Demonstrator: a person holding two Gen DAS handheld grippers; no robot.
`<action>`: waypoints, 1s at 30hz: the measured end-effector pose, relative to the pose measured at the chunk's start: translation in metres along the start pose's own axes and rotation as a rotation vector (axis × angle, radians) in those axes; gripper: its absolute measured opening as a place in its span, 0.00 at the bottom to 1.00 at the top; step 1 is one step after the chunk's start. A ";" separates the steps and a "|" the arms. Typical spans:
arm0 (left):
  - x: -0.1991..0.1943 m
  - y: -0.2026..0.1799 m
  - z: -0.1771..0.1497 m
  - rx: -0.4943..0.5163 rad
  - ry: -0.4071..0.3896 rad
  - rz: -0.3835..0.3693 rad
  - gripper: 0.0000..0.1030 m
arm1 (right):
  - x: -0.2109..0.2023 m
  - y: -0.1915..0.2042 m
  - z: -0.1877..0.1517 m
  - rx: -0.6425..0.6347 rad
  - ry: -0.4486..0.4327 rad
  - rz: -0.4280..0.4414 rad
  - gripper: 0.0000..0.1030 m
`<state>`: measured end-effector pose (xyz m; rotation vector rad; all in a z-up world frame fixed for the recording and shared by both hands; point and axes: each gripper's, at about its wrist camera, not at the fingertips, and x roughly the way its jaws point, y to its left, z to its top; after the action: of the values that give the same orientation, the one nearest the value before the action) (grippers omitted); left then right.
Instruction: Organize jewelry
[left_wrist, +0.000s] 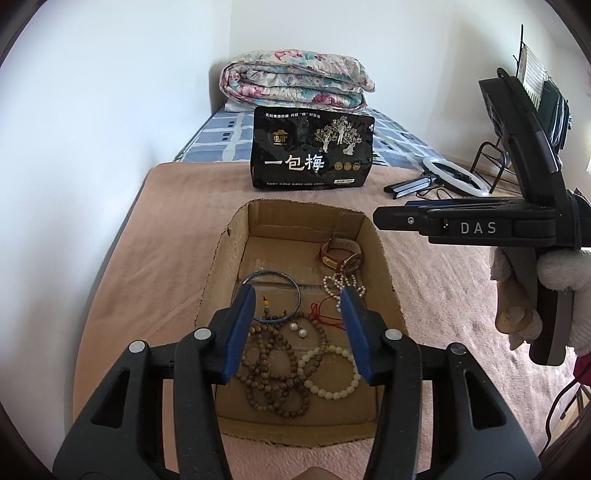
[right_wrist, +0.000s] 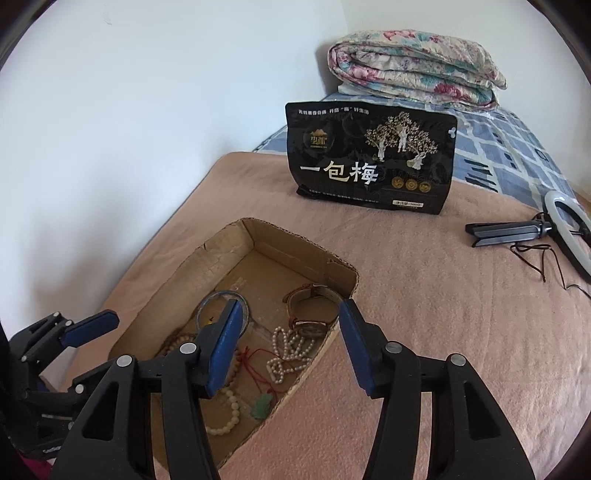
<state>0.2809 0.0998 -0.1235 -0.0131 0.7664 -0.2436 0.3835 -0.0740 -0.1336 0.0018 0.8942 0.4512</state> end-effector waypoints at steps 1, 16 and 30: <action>-0.003 -0.002 -0.001 0.002 -0.004 0.002 0.48 | -0.004 0.000 -0.001 0.000 -0.005 0.000 0.52; -0.066 -0.030 -0.005 0.040 -0.080 0.035 0.48 | -0.074 0.007 -0.019 -0.018 -0.101 0.012 0.53; -0.145 -0.048 -0.023 0.007 -0.171 0.095 0.77 | -0.152 0.008 -0.054 -0.029 -0.212 -0.033 0.76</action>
<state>0.1548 0.0871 -0.0360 0.0091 0.5940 -0.1523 0.2579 -0.1342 -0.0518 0.0084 0.6779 0.4248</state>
